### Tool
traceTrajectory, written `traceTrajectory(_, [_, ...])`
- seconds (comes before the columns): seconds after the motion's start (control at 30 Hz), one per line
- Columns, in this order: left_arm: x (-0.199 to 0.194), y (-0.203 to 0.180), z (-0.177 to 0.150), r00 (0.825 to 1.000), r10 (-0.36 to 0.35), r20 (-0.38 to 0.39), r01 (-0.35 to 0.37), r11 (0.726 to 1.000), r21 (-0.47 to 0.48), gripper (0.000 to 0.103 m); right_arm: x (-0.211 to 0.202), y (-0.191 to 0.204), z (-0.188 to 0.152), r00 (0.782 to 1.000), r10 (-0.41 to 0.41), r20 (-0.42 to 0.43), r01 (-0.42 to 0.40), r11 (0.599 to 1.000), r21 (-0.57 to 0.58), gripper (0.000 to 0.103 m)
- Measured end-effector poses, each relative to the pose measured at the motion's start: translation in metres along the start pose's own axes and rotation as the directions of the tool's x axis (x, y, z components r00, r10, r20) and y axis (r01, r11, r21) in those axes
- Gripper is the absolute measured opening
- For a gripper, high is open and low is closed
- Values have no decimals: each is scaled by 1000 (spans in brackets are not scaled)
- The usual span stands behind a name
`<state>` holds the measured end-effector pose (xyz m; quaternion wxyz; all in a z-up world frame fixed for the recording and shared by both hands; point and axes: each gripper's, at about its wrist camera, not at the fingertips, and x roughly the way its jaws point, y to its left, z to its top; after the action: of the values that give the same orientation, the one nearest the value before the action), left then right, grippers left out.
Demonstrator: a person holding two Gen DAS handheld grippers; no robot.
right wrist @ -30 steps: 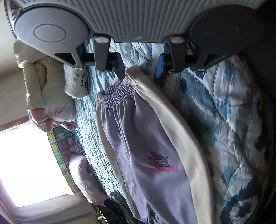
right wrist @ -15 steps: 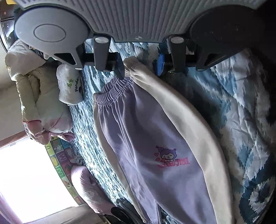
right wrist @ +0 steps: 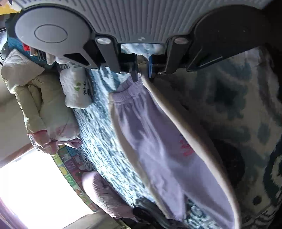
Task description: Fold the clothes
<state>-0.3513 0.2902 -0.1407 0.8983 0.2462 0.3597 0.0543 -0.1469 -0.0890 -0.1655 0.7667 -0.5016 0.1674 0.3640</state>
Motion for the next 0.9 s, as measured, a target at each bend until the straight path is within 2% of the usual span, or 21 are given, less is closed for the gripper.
traceTrajectory(0.2, [17,41,29,999,-2,34,5,995,-99,5,5,-32,15,1000,7,4,-7,995,97,9])
traceTrajectory(0.3, [30,62,43,999,-3,40,9,989,-150,5,11,-45,25,1000,30,0,-29,993,114,6])
traceTrajectory(0.4, [47,79,56,999,-4,36,10,982,-190,5,20,-55,35,1000,13,-3,-13,995,97,6])
traceTrajectory(0.67, [97,113,88,1000,3,23,3,968,-252,4,62,-93,57,1000,9,-18,-6,984,180,5])
traceTrajectory(0.9, [140,136,109,1000,-13,0,12,955,-296,4,105,-108,66,999,23,-47,-11,971,237,4])
